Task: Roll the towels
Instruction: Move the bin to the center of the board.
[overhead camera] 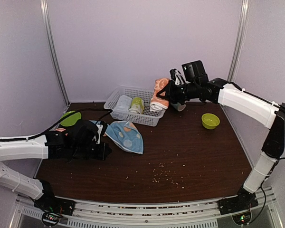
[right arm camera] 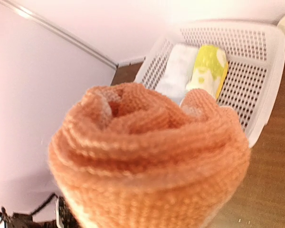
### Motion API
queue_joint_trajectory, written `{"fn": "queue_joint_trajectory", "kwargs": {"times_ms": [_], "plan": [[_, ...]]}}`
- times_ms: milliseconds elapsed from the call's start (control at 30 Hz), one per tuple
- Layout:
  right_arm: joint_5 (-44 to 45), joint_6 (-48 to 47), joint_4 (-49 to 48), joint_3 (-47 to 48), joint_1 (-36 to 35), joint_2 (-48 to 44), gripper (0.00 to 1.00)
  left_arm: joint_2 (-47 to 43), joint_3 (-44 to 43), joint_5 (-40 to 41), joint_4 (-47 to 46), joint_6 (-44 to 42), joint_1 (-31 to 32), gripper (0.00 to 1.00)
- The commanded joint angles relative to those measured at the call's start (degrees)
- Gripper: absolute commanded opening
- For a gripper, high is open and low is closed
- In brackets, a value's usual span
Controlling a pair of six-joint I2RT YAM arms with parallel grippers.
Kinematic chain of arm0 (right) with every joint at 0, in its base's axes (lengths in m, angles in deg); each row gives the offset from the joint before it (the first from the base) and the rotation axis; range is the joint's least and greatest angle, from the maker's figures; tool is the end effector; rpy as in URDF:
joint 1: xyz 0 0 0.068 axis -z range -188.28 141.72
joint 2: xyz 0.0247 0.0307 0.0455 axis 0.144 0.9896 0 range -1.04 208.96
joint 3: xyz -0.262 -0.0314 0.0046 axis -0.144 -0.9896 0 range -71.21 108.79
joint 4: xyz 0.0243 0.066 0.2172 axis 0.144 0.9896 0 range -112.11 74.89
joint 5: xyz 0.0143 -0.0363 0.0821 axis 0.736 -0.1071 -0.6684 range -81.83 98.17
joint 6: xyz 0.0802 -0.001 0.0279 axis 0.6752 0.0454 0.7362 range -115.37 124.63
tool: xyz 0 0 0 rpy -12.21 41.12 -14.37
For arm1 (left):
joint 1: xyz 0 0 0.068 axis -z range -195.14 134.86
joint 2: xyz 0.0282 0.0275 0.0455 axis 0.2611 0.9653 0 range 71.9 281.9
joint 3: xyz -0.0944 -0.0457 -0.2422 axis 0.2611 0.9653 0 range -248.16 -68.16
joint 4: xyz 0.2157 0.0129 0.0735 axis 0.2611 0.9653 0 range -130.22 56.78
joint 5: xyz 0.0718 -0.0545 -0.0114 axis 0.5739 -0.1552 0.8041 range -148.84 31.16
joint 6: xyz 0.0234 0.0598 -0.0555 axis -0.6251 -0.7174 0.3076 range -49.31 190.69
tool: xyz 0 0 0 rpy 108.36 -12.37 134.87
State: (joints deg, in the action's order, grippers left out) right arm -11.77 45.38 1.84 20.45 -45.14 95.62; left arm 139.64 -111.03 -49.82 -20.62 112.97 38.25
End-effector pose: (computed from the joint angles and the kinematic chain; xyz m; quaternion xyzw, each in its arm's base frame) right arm 0.2963 0.2540 0.3383 -0.0591 0.8509 0.4297 0.2964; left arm 0.1549 -0.1888 0.2124 0.0587 0.9179 -0.2373 0.3127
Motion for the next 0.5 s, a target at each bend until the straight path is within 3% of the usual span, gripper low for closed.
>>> {"fn": "queue_joint_trajectory", "kwargs": {"times_ms": [0, 300, 467], "plan": [[-1.2, -0.9, -5.9, 9.5, 5.6, 9.5, 0.0, -0.9, -1.8, 5.0, 1.5, -2.8, 0.2, 0.0], [-5.4, 3.7, -1.7, 41.9, 9.7, 37.5, 0.0, 2.2, -5.3, 8.4, 5.5, -4.8, 0.1, 0.0], [-5.2, 5.8, -1.4, 44.8, 10.0, 42.9, 0.0, 3.8, -6.4, 9.2, 6.3, -5.5, -0.3, 0.0]]}}
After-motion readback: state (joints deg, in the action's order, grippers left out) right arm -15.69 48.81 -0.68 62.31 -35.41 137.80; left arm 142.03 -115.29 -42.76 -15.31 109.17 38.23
